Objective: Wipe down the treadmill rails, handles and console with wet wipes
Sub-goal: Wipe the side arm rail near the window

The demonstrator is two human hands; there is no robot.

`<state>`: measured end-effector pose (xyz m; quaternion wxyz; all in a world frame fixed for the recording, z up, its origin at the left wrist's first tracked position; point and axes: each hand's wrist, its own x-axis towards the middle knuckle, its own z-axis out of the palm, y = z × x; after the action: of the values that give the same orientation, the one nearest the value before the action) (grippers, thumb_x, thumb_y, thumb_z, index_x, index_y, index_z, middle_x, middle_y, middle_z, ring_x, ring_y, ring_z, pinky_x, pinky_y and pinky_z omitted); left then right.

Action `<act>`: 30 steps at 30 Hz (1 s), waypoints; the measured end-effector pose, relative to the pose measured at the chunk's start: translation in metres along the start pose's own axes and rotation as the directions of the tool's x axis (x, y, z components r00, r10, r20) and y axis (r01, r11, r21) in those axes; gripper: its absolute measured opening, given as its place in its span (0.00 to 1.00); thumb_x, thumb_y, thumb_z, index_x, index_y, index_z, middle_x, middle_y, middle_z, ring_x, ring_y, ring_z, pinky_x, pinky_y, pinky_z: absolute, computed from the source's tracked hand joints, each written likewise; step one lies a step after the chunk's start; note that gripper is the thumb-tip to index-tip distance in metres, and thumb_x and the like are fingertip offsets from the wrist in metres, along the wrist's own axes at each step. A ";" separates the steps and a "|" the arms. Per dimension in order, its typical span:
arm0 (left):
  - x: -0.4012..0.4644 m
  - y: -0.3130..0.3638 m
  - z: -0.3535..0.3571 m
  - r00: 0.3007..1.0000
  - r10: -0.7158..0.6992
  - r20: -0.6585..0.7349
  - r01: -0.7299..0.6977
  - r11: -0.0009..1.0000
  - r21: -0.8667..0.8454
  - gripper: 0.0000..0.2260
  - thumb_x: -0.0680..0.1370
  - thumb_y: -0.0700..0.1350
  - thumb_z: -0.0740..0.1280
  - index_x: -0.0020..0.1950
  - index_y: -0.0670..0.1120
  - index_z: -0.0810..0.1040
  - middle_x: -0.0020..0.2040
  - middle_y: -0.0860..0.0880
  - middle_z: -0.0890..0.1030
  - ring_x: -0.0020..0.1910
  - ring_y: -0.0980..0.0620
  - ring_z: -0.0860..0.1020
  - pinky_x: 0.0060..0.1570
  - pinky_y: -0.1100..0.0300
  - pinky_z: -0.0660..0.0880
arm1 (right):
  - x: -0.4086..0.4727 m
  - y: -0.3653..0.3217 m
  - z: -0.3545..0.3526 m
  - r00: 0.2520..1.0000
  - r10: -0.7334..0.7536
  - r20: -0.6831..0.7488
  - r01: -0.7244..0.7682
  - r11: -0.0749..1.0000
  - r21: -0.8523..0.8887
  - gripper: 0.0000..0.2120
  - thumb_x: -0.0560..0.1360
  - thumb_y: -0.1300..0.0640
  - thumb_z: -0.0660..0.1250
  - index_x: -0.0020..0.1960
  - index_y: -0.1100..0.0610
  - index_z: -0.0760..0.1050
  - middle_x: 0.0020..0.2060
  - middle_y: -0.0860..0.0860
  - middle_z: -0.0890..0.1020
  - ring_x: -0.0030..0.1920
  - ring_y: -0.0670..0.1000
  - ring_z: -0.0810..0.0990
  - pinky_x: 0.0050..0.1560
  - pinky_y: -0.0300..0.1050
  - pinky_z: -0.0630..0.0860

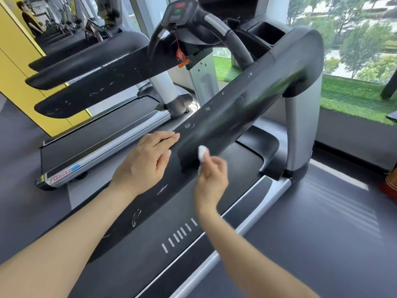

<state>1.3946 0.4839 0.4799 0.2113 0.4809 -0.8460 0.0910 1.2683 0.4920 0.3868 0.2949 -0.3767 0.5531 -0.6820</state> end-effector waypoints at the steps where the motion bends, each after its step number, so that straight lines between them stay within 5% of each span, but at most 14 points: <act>1: 0.000 0.000 0.000 1.000 0.003 -0.003 -0.003 1.000 0.004 0.19 0.79 0.45 0.55 0.68 0.43 0.73 0.63 0.49 0.75 0.59 0.50 0.71 0.62 0.64 0.65 | -0.018 -0.002 -0.001 0.998 -0.053 0.034 0.053 0.999 -0.002 0.14 0.78 0.63 0.62 0.59 0.55 0.80 0.41 0.42 0.72 0.40 0.37 0.72 0.44 0.24 0.66; 5: 0.000 0.000 0.000 1.000 0.006 0.002 -0.006 1.000 0.020 0.19 0.79 0.44 0.55 0.68 0.42 0.73 0.63 0.48 0.75 0.60 0.50 0.71 0.62 0.64 0.65 | 0.006 0.007 0.005 0.995 0.025 -0.095 -0.022 0.999 0.027 0.14 0.76 0.67 0.64 0.58 0.56 0.80 0.42 0.47 0.75 0.41 0.36 0.75 0.47 0.27 0.68; 9: 0.001 0.000 -0.002 1.000 0.007 0.013 -0.008 0.999 0.039 0.19 0.79 0.44 0.56 0.68 0.42 0.73 0.63 0.48 0.75 0.61 0.50 0.71 0.64 0.65 0.63 | 0.082 0.018 -0.004 0.945 0.246 -0.216 -0.233 0.969 0.083 0.11 0.77 0.62 0.61 0.56 0.54 0.78 0.46 0.50 0.79 0.44 0.50 0.78 0.55 0.49 0.75; 13: 0.001 0.003 -0.002 1.000 0.003 0.016 -0.004 0.999 0.042 0.19 0.79 0.44 0.55 0.68 0.42 0.73 0.63 0.48 0.75 0.61 0.51 0.70 0.64 0.67 0.61 | 0.090 0.021 -0.003 0.912 0.320 -0.257 -0.314 0.947 0.067 0.11 0.78 0.61 0.61 0.55 0.54 0.80 0.49 0.51 0.79 0.48 0.51 0.78 0.53 0.41 0.72; 18: 0.001 0.005 -0.003 1.000 0.003 0.004 -0.003 0.999 0.053 0.19 0.79 0.44 0.55 0.67 0.42 0.73 0.63 0.47 0.76 0.60 0.51 0.70 0.63 0.67 0.61 | 0.001 0.026 0.000 0.947 0.319 -0.043 -0.316 0.947 0.052 0.10 0.77 0.65 0.64 0.54 0.58 0.82 0.44 0.51 0.78 0.40 0.44 0.74 0.43 0.24 0.65; 20: 0.001 0.006 -0.004 1.000 0.001 0.007 -0.002 0.999 0.054 0.19 0.79 0.44 0.55 0.68 0.41 0.73 0.63 0.46 0.76 0.60 0.51 0.70 0.63 0.67 0.61 | 0.014 0.029 0.004 0.910 0.409 -0.064 -0.403 0.911 0.087 0.09 0.78 0.62 0.63 0.51 0.54 0.81 0.42 0.49 0.78 0.39 0.44 0.76 0.44 0.27 0.69; 23: 0.001 0.006 -0.005 1.000 -0.009 0.014 0.008 0.999 0.052 0.19 0.79 0.44 0.55 0.68 0.42 0.73 0.63 0.47 0.75 0.60 0.52 0.70 0.63 0.69 0.61 | 0.071 0.032 0.001 0.879 0.443 -0.177 -0.437 0.896 0.076 0.06 0.77 0.62 0.63 0.48 0.55 0.78 0.40 0.52 0.82 0.39 0.50 0.79 0.49 0.46 0.77; 26: 0.001 0.005 -0.004 1.000 -0.009 0.012 0.009 0.999 0.053 0.19 0.79 0.44 0.55 0.68 0.42 0.73 0.63 0.47 0.75 0.60 0.51 0.70 0.63 0.69 0.60 | 0.103 0.033 -0.003 0.835 0.515 -0.192 -0.502 0.857 0.114 0.03 0.77 0.62 0.62 0.47 0.56 0.73 0.43 0.54 0.81 0.41 0.51 0.79 0.47 0.44 0.76; 30: 0.001 0.006 -0.005 1.000 -0.014 0.017 0.013 0.998 0.054 0.19 0.79 0.44 0.55 0.68 0.42 0.73 0.62 0.46 0.76 0.60 0.52 0.69 0.63 0.69 0.59 | 0.048 0.027 0.004 0.857 0.509 -0.075 -0.508 0.861 0.034 0.05 0.77 0.63 0.63 0.44 0.56 0.68 0.34 0.45 0.73 0.35 0.48 0.74 0.41 0.38 0.72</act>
<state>1.3905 0.4878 0.4851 0.1914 0.4928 -0.8419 0.1080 1.2456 0.4444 0.3695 0.4442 -0.1872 0.6400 -0.5983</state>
